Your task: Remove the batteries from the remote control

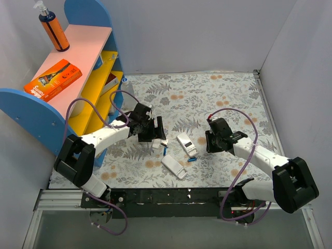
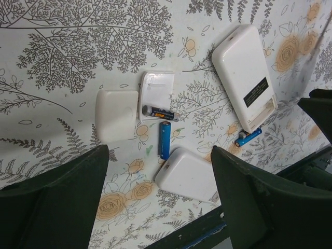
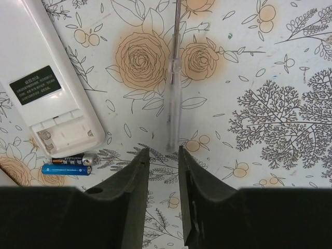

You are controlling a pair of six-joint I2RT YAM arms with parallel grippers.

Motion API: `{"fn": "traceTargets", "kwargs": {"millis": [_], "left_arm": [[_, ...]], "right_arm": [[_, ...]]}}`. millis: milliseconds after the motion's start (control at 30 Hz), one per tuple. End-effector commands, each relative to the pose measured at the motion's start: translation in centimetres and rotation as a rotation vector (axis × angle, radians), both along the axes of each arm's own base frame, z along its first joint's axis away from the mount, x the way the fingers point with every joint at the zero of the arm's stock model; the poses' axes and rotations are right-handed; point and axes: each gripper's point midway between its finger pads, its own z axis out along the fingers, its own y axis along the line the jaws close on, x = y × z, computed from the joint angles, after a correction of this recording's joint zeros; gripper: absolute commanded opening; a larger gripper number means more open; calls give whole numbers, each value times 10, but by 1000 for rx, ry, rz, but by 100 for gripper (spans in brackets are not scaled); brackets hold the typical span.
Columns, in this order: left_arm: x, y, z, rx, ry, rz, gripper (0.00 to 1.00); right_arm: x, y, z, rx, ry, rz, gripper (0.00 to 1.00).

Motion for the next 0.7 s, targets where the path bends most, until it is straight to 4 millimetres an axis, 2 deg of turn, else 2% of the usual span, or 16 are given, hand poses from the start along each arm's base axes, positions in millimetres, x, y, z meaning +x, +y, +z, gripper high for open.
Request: {"fn": "traceTargets", "kwargs": {"millis": [0, 133, 233, 300, 400, 467, 567, 667], "left_arm": [[18, 5, 6, 35, -25, 36, 74], [25, 1, 8, 35, -19, 52, 72], [28, -2, 18, 15, -59, 39, 72], [31, -3, 18, 18, -68, 34, 71], [37, -4, 10, 44, -41, 38, 60], [43, -6, 6, 54, -38, 41, 49], [55, -13, 0, 68, -40, 31, 36], [63, -16, -11, 93, -34, 8, 32]], "right_arm": [[7, 3, 14, 12, -31, 10, 37], [13, 5, 31, 26, -66, 7, 47], [23, 21, 47, 102, -130, 51, 45], [28, 32, 56, 147, -156, 77, 44], [33, 47, 70, 190, -194, 121, 43], [35, 56, 79, 208, -214, 142, 43], [33, 57, 82, 213, -207, 148, 42], [28, 53, 83, 205, -208, 150, 42]]}}
